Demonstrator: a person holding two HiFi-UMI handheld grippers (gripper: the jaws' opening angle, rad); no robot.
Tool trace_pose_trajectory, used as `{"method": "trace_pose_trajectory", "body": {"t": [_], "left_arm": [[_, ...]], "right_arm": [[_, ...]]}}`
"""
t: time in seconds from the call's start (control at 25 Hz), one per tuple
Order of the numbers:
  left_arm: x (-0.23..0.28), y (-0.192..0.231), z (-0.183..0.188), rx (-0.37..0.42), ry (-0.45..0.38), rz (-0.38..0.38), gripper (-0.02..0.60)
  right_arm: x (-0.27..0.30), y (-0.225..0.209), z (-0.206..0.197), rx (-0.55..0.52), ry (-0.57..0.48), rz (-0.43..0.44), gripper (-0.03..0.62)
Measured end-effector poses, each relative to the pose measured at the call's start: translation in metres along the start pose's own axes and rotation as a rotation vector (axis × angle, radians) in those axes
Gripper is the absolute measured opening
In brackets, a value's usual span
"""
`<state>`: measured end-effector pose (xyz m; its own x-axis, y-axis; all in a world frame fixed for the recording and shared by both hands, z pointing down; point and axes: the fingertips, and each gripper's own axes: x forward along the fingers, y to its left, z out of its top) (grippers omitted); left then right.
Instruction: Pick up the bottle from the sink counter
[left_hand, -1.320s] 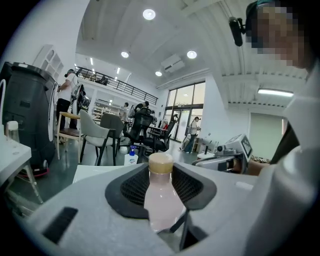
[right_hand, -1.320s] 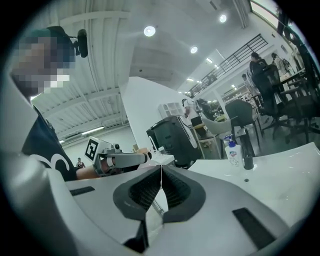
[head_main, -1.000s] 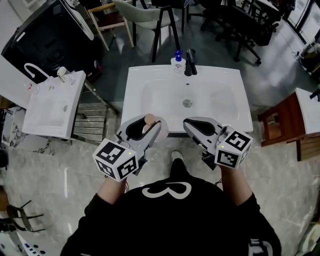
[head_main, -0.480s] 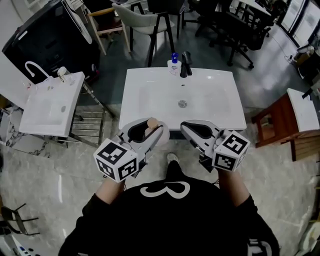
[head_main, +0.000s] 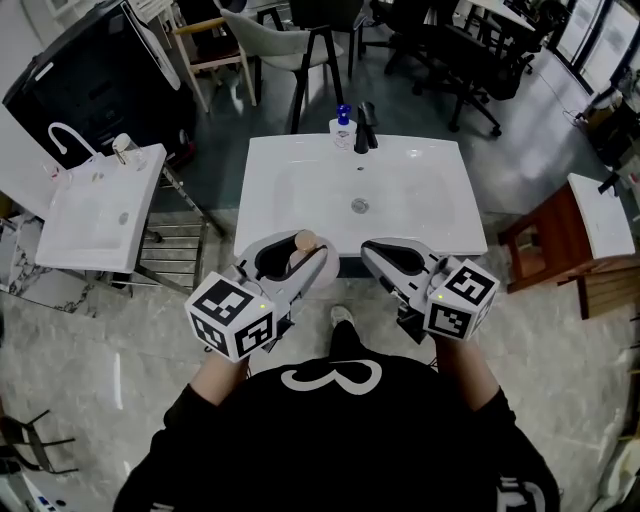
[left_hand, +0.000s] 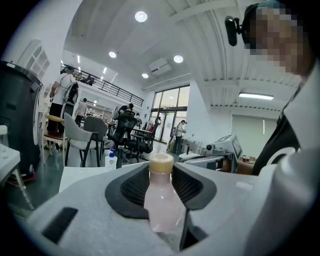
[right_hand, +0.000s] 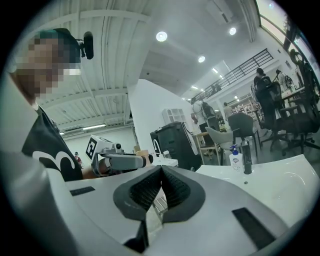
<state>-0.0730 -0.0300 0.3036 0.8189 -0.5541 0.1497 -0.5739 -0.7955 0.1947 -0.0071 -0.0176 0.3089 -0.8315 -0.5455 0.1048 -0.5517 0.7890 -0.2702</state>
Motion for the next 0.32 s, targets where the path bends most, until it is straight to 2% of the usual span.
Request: {"method": "trace_pose_trajectory", "body": {"t": [0.32], "left_arm": [[0.007, -0.013, -0.001, 0.011, 0.005, -0.012, 0.149]], "right_arm": [[-0.009, -0.003, -0.001, 0.001, -0.001, -0.007, 0.014]]}}
